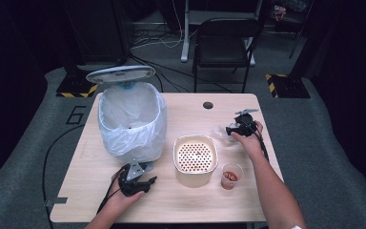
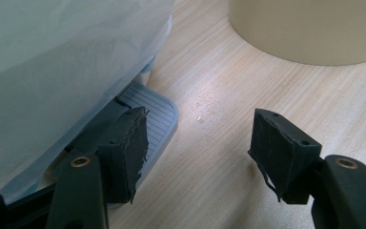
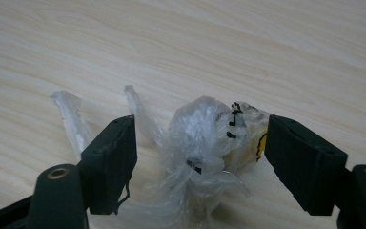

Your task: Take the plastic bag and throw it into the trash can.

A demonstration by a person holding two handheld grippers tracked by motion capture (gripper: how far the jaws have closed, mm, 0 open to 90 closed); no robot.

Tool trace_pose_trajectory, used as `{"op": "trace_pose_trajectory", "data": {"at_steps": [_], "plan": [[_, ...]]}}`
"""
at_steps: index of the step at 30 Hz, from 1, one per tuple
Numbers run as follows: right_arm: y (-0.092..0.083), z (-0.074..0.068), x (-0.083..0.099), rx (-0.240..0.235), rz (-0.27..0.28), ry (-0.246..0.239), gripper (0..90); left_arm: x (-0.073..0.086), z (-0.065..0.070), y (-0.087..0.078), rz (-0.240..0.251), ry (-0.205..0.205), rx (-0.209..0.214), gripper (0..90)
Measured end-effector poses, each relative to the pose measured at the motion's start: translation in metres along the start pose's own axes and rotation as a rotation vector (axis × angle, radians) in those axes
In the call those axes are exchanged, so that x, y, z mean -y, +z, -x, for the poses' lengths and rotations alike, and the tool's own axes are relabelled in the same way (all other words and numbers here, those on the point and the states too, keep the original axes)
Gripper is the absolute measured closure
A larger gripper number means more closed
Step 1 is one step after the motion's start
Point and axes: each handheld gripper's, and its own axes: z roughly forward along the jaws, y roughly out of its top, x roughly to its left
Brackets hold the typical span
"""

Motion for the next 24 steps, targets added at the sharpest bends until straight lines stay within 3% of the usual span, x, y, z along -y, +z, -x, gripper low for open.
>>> {"op": "trace_pose_trajectory", "data": {"at_steps": [7, 12, 15, 17, 24], "plan": [[0.011, 0.004, 0.007, 0.005, -0.031, -0.012, 46.7, 0.0, 0.0, 0.0, 0.005, 0.0, -0.006, 37.5], [0.012, 0.005, 0.011, -0.025, -0.038, -0.003, 59.7, 0.0, 0.0, 0.0, -0.002, 0.004, -0.001, 37.5], [0.011, 0.004, 0.011, -0.022, -0.022, -0.002, 63.3, 0.0, 0.001, 0.001, 0.004, 0.004, -0.01, 37.5], [0.007, 0.003, 0.01, -0.037, -0.013, -0.013, 64.7, -0.001, 0.0, 0.0, -0.006, 0.032, -0.013, 37.5], [-0.012, 0.002, 0.003, -0.066, 0.012, -0.028, 66.7, -0.001, 0.0, 0.0, -0.005, 0.03, -0.013, 37.5]]}}
